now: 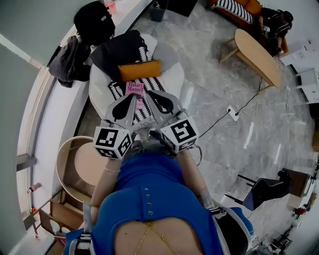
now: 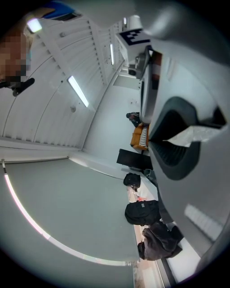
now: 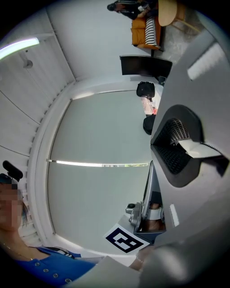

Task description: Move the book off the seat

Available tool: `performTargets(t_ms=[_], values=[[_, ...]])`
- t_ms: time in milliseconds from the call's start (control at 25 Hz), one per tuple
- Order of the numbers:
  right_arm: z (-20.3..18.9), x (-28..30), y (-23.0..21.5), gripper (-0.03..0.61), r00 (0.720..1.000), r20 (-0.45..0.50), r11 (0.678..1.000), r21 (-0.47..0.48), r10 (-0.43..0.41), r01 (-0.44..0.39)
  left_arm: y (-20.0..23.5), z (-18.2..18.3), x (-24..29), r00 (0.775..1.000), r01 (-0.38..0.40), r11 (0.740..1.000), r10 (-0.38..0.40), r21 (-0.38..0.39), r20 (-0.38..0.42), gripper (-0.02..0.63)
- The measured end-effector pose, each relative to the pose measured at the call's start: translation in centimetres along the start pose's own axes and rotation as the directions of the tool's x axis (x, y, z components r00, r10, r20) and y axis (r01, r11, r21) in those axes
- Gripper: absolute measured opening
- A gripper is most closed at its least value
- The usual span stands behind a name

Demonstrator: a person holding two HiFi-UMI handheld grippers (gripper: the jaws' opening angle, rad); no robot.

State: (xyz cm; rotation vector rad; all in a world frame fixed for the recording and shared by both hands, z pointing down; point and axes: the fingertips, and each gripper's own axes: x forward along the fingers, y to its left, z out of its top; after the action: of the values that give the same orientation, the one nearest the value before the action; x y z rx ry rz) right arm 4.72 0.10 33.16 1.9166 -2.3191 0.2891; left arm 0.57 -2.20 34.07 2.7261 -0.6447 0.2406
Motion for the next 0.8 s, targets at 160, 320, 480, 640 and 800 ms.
performTargets(t_ms=[160,320,480,640,800], values=[[0.4,0.7,-1.1,0.002,0.999,0.001,0.999,-0.002,0.036,-0.036,0.2,0.3,1.0,0.999,-0.031,0.999,0.031,-0.016,0.008,0.002],[0.3,0.4,-2.5,0.002,0.999,0.003,0.999,0.004,0.035,-0.035,-0.1,0.4,1.6,0.998,-0.054,0.998,0.054,-0.016,0.015,0.002],[0.2,-0.1,-3.5,0.002,1.0,0.008,0.999,0.016,0.03,-0.03,-0.4,0.4,2.1,0.998,-0.067,0.998,0.067,-0.019,0.018,0.002],[-0.1,-0.1,-3.9,0.002,0.999,-0.002,0.999,0.01,0.039,-0.039,-0.5,0.2,2.5,0.997,-0.074,0.997,0.075,-0.029,0.017,0.003],[-0.3,0.0,-3.8,0.002,0.999,-0.009,0.999,0.007,0.054,-0.053,-0.9,-0.2,2.5,0.997,-0.078,0.997,0.078,-0.021,0.003,0.002]])
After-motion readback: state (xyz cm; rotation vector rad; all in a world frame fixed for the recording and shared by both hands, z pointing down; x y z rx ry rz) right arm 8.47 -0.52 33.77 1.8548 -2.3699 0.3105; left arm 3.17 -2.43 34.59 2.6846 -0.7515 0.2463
